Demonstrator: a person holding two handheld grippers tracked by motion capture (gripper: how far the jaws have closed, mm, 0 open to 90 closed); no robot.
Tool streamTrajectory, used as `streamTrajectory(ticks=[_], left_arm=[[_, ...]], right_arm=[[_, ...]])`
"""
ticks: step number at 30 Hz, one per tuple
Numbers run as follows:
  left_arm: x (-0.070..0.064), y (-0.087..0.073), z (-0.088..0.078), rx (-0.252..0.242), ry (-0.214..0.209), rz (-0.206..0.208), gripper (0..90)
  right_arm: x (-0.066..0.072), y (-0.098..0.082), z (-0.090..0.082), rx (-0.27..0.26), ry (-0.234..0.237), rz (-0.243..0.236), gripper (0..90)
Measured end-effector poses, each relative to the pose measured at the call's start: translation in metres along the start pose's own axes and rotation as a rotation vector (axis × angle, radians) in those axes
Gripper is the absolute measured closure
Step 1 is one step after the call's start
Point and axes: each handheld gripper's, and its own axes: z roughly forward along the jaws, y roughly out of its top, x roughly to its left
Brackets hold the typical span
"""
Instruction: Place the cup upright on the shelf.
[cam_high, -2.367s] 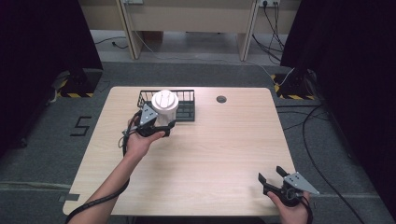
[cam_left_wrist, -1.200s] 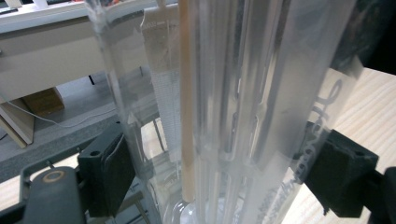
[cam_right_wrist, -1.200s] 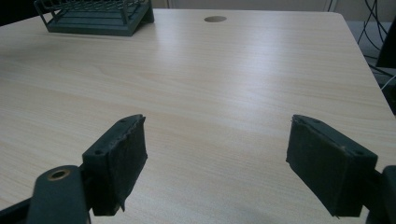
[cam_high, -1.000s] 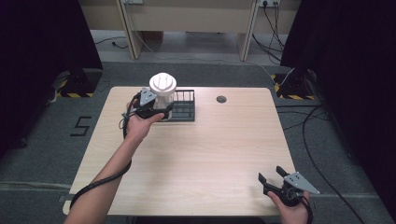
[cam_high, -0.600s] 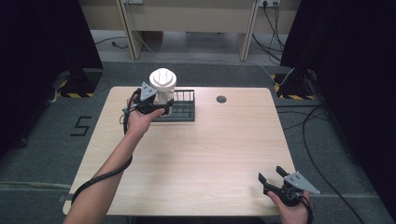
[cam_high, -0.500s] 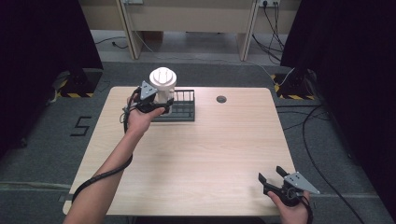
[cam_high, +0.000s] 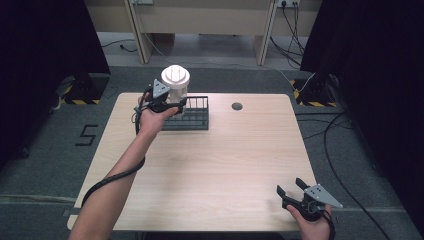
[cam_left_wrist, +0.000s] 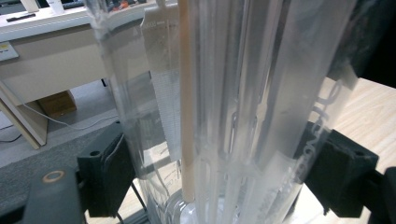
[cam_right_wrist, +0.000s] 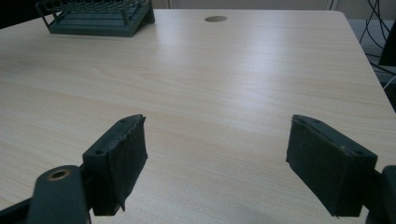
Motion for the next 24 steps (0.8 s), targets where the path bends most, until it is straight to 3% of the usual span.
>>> streamTrajectory(ticks=[15,24], left_arm=[[0.016,-0.003,0.030,0.028,0.055,-0.027,17.9],[0.018,-0.010,0.043,0.046,0.074,-0.037,17.8]], right_arm=[[-0.001,0.000,0.000,0.004,0.008,0.009,20.6],[-0.001,0.000,0.000,0.002,0.009,0.002,20.6]])
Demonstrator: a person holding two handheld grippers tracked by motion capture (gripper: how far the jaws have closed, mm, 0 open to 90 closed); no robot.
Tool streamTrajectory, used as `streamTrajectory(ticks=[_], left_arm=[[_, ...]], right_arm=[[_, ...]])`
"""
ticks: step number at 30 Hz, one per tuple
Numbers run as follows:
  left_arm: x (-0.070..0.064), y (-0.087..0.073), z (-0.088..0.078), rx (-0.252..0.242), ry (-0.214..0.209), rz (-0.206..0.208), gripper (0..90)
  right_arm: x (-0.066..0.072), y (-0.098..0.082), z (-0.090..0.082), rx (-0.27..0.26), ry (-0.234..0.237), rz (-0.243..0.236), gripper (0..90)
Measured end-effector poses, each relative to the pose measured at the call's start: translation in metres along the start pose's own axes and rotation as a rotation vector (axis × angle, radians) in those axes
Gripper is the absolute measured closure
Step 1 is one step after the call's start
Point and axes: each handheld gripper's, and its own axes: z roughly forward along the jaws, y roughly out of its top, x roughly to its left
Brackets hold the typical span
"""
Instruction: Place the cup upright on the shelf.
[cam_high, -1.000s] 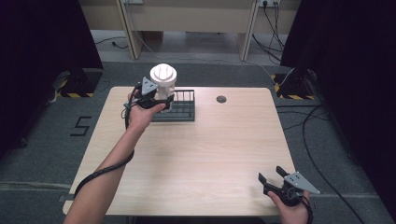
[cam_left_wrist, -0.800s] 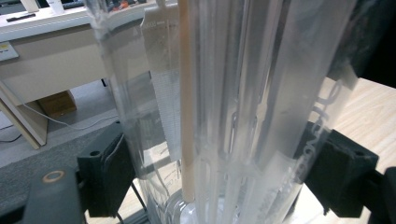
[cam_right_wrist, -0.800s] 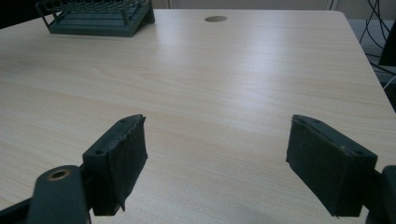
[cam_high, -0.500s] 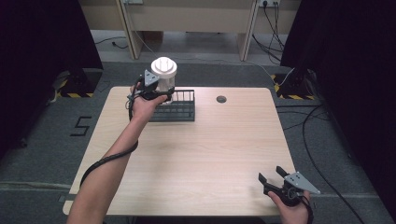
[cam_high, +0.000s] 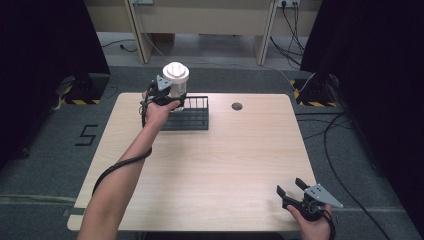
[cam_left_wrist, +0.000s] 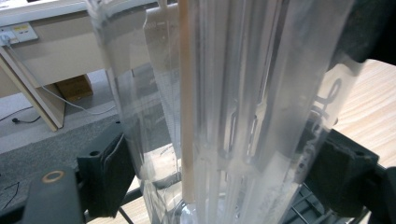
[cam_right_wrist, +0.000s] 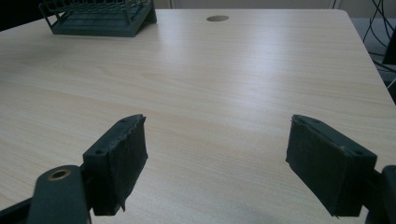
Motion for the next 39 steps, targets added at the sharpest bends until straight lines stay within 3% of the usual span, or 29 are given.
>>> streamTrajectory(ticks=[10,21,27,39], left_arm=[[0.000,-0.006,0.011,0.022,0.012,-0.019,17.8],[-0.004,-0.022,0.020,0.096,0.016,-0.035,17.7],[-0.003,-0.026,0.022,0.096,0.017,-0.069,17.6],[0.000,-0.028,0.020,0.100,0.008,-0.094,17.3]], right_arm=[[0.000,0.000,0.000,0.002,0.003,0.001,20.6],[0.000,0.000,0.000,0.002,0.004,0.000,20.6],[0.000,0.000,0.000,0.003,0.004,-0.001,20.6],[0.001,0.000,0.000,0.006,0.006,-0.004,20.6]])
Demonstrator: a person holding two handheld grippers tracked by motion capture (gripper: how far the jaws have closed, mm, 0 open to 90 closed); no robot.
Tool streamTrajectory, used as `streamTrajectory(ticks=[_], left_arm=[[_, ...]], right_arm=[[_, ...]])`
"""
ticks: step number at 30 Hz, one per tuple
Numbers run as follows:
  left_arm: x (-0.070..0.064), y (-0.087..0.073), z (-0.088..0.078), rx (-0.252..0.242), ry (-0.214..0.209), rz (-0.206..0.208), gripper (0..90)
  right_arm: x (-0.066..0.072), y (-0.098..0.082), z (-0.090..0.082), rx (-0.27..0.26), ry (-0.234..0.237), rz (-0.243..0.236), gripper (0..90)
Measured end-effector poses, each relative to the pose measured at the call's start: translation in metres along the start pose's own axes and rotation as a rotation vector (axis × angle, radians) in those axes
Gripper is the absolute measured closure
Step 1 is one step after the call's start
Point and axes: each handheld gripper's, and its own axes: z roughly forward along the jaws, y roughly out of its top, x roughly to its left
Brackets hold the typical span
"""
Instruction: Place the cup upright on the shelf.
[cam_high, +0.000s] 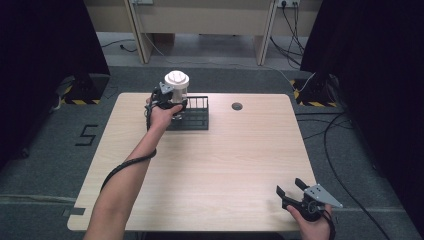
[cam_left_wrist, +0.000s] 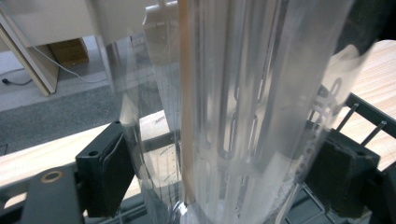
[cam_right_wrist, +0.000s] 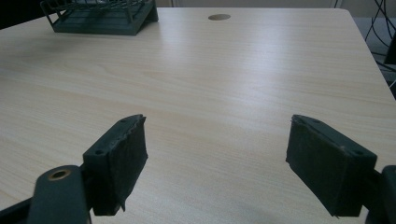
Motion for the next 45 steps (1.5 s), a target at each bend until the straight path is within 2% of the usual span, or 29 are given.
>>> streamTrajectory(ticks=[6,18,23,30,32,40,41,45], left_arm=[[0.002,-0.004,-0.006,0.002,-0.002,0.005,16.0],[0.003,-0.008,-0.017,-0.058,-0.016,-0.011,15.4],[0.003,-0.006,-0.029,-0.073,-0.010,0.015,15.3],[0.002,-0.005,-0.046,-0.089,-0.025,0.038,15.1],[0.002,-0.007,-0.054,-0.088,-0.026,0.057,15.0],[0.004,-0.014,-0.071,-0.081,-0.034,0.078,15.1],[0.004,-0.018,-0.076,-0.076,-0.039,0.092,15.1],[0.005,-0.026,-0.085,-0.067,-0.044,0.097,15.2]], right_arm=[[0.001,0.000,0.000,0.002,-0.001,-0.003,20.6],[0.001,0.000,0.000,0.003,-0.004,-0.003,20.6],[0.001,0.000,0.000,0.003,-0.004,-0.002,20.6],[0.001,0.000,0.000,0.003,-0.006,-0.013,20.6],[0.001,0.000,0.000,0.003,-0.006,-0.013,20.6],[0.002,0.000,0.001,0.005,-0.007,-0.007,20.6],[0.002,0.000,0.001,0.005,-0.007,-0.007,20.6],[0.002,0.000,0.001,0.006,-0.008,-0.009,20.6]])
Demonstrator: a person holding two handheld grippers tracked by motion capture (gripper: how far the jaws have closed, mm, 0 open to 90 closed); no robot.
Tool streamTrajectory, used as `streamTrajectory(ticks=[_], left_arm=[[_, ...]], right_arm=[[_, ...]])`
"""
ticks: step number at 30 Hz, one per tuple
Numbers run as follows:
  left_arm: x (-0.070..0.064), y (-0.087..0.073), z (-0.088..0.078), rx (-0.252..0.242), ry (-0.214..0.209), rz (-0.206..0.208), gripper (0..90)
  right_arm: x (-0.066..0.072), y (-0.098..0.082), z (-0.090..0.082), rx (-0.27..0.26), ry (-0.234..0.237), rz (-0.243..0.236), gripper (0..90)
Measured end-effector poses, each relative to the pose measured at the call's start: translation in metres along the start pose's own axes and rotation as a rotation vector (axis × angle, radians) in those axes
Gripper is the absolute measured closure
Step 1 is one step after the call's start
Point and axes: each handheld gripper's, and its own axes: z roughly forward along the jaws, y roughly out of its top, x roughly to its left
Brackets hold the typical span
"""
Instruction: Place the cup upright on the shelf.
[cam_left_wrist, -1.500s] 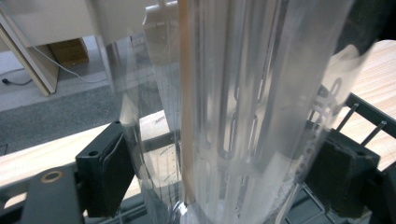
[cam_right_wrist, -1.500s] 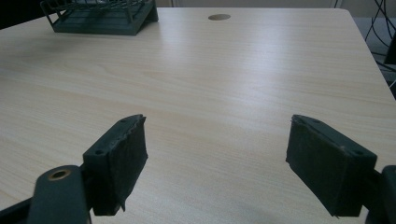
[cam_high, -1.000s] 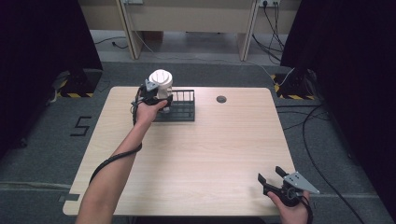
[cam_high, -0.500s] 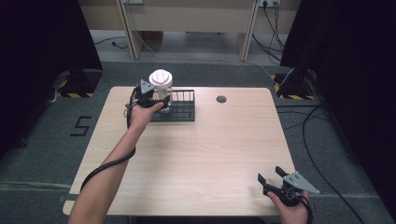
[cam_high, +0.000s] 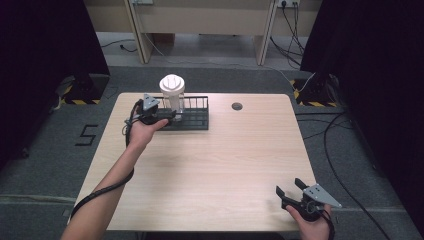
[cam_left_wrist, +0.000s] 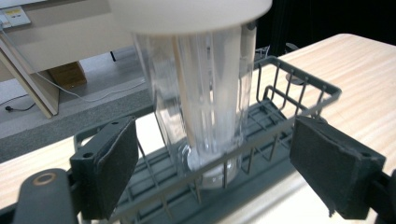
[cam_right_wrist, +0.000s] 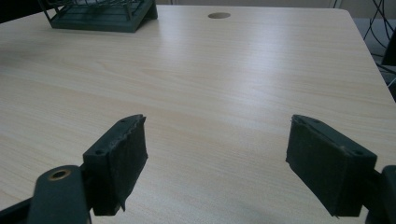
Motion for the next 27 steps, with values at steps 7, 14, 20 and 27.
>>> streamTrajectory(ticks=[7,14,20,27], left_arm=[[0.001,-0.013,-0.015,0.008,-0.002,-0.015,15.4],[-0.005,-0.023,-0.031,0.006,-0.016,-0.007,15.7],[-0.011,-0.029,-0.045,-0.006,-0.026,-0.006,15.9],[-0.017,-0.037,-0.058,-0.019,-0.037,-0.007,15.9]], right_arm=[[0.000,0.000,0.000,0.000,-0.003,-0.001,20.6],[0.000,0.000,0.000,0.001,-0.004,-0.001,20.6],[0.000,0.000,0.000,0.001,-0.005,-0.002,20.6],[0.000,0.000,0.000,0.002,-0.005,-0.003,20.6]])
